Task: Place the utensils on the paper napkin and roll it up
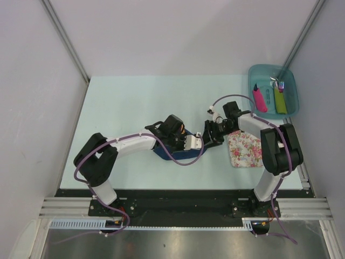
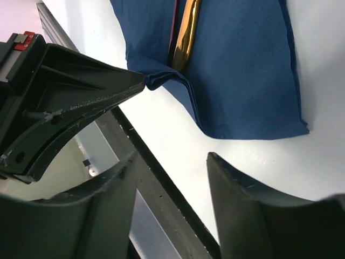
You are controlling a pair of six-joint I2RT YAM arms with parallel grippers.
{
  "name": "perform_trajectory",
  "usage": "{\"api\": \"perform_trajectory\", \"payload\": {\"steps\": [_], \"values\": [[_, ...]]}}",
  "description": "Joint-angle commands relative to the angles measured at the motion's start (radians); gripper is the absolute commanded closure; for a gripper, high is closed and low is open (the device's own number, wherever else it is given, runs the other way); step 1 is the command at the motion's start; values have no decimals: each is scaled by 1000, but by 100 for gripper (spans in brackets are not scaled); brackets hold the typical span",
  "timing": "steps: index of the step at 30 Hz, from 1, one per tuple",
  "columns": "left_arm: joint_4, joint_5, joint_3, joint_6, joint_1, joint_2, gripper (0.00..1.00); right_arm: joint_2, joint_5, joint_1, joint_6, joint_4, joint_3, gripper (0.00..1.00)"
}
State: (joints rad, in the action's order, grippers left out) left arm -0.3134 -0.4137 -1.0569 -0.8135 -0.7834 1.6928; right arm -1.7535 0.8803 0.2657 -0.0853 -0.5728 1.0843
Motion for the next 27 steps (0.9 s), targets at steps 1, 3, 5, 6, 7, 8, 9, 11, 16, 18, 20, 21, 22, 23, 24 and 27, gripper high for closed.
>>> {"api": "perform_trajectory", "payload": {"steps": [1, 3, 5, 6, 7, 8, 9, 11, 16, 18, 20, 21, 22, 23, 24, 27], "values": [[54, 0, -43, -10, 18, 22, 100, -35, 48, 27, -31, 56, -3, 48], [60, 0, -48, -9, 21, 30, 100, -50, 49, 44, -37, 71, -3, 51], [65, 3, -51, -9, 24, 34, 100, -61, 46, 64, -48, 88, -3, 53], [63, 3, -49, -9, 26, 36, 100, -64, 43, 70, -53, 94, -3, 55], [63, 4, -52, -9, 26, 39, 100, -72, 45, 78, -62, 100, -3, 58], [65, 3, -52, -9, 29, 42, 100, -86, 45, 86, -64, 103, 0, 59], [68, 4, -52, -7, 30, 44, 100, -92, 45, 101, -65, 103, 3, 59], [76, 6, -48, -4, 32, 47, 100, -112, 40, 113, -67, 116, 5, 62], [88, 12, -45, 5, 33, 50, 100, -155, 39, 132, -91, 154, 2, 64], [99, 15, -41, 17, 35, 53, 99, -169, 34, 135, -114, 178, 2, 65], [96, 16, -46, 40, 39, 47, 94, -181, 16, 139, -123, 198, 2, 66], [94, 16, -46, 53, 42, 42, 85, -184, 10, 139, -129, 198, 2, 67], [93, 16, -46, 65, 45, 35, 80, -195, 3, 139, -133, 200, 2, 68], [89, 9, -45, 95, 55, 13, 76, -199, -3, 139, -131, 199, 3, 68], [83, 3, -45, 117, 61, 1, 70, -204, -6, 138, -130, 197, 3, 68], [48, -45, -54, 226, 93, -34, 68, -222, -3, 138, -131, 197, 2, 69]]}}
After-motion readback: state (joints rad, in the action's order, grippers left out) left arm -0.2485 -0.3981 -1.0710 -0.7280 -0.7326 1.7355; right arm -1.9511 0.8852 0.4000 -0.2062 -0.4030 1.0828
